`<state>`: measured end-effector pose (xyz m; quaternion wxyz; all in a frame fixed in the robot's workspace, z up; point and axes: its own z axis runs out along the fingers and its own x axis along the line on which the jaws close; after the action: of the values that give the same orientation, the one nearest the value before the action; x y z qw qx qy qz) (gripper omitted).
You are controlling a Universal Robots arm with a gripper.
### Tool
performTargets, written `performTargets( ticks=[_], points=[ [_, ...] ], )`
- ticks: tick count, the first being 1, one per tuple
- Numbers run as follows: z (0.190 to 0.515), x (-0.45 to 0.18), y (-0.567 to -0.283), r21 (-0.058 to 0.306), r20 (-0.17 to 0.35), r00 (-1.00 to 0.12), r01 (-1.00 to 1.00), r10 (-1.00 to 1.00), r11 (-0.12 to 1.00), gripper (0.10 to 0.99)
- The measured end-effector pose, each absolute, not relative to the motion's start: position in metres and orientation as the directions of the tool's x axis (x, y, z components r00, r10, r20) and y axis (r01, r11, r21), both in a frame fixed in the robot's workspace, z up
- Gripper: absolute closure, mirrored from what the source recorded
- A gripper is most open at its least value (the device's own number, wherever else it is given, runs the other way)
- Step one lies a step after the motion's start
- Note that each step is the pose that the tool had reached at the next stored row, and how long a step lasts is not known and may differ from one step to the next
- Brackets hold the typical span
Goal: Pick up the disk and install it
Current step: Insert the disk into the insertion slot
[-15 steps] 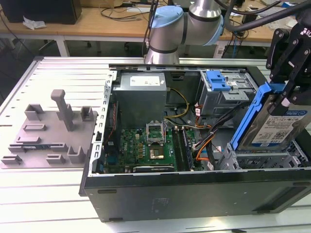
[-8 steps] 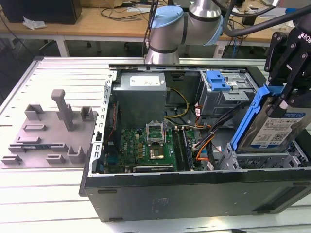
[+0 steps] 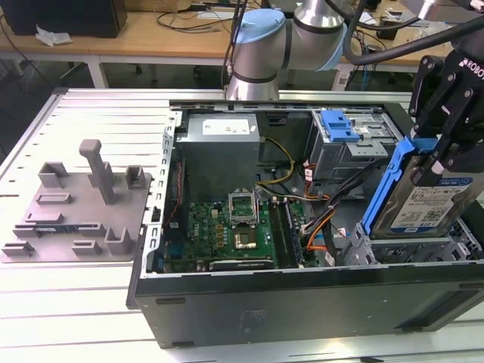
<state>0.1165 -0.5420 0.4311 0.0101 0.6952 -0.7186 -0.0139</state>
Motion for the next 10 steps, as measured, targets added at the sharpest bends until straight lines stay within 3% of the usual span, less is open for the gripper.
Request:
performTargets(
  ticks=[10],
  points=[
    [0.454, 0.117, -0.542, 0.034, -0.003, -0.043, -0.999, -0.999, 0.043, 0.718]
  ],
)
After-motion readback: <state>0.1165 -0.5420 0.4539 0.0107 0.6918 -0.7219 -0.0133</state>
